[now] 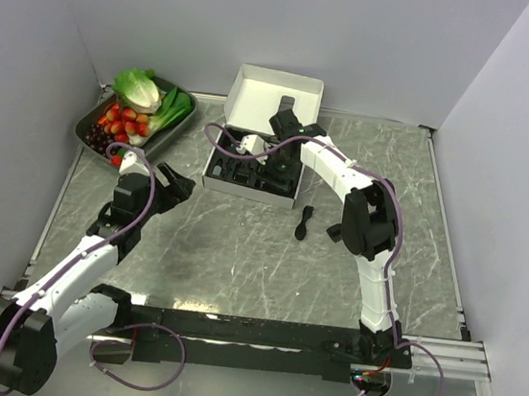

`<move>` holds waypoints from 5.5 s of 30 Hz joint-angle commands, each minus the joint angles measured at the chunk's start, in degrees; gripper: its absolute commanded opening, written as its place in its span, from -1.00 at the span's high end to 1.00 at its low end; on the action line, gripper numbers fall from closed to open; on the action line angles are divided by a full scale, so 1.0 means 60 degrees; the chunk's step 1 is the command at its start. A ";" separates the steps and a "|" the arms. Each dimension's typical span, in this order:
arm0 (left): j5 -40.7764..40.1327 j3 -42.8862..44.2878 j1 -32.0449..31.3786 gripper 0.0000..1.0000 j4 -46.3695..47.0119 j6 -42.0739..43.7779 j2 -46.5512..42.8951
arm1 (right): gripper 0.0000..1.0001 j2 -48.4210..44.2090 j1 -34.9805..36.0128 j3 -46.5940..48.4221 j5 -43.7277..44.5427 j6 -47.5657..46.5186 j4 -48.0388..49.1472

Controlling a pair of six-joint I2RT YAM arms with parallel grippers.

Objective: Sort the hair-cutting tools

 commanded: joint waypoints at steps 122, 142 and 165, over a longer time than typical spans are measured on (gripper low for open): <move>-0.0018 -0.0513 -0.0039 -0.73 0.0424 0.0242 -0.0307 | 1.00 -0.1149 -0.0201 -0.2460 0.1118 0.5213 0.3581; -0.0882 0.0101 -0.0039 -0.74 0.0190 0.0550 0.0424 | 0.57 -0.4240 -0.0025 -0.3307 0.4482 0.7184 0.5030; -0.1820 0.7967 0.0049 0.98 -0.1612 0.1179 0.9242 | 1.00 -0.4388 -0.2413 -0.6297 0.1710 1.1102 0.6525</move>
